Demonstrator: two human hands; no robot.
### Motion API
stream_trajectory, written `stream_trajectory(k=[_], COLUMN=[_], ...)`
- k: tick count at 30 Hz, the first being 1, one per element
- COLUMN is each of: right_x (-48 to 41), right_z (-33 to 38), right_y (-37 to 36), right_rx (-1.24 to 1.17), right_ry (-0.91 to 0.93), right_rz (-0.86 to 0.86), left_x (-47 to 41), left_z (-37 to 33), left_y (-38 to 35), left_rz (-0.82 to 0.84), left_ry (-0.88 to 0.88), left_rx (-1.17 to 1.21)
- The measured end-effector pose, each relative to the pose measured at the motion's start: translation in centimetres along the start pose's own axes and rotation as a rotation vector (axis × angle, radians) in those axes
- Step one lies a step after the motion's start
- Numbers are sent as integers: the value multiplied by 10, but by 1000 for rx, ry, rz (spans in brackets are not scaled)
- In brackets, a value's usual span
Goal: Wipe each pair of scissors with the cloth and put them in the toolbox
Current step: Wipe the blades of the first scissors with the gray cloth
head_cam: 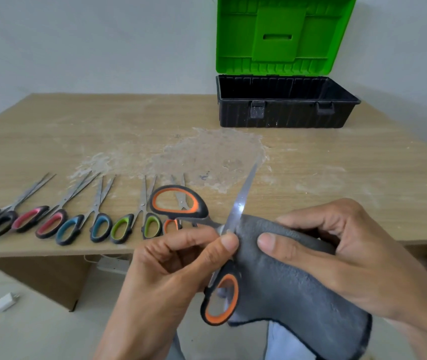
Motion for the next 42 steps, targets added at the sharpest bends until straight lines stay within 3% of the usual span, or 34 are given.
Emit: stream_trajectory(k=[8,18,25,30,42], right_x=[1,2,3,7,13], right_z=[-9,-13,-8,-16,-12], right_y=[3,5,-8,20,59], right_rx=[-2,-25,-57,-116,-90], right_ry=[-55,-44,-22,-47,32], right_rz=[1,14,81,-46,-160], left_x=[2,4,5,6,8], left_z=[1,-10,-14,-20,-39], left_y=[5,22,5,20,10], left_rz=[-63,-194,-102,-128,180], left_ry=[48,-56,-93,-113,-277], left_rx=[-31,-120,-165,-180,-571])
Point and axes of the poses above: each hand's wrist, its own x-axis away from the middle knuckle, its own y-axis out of the back of the hand, z = x × y, the point moved 9 cm from there along -x, towards the middle knuckle, and after that the axes turned 7 degrees about -y, right-handed, at the moved point
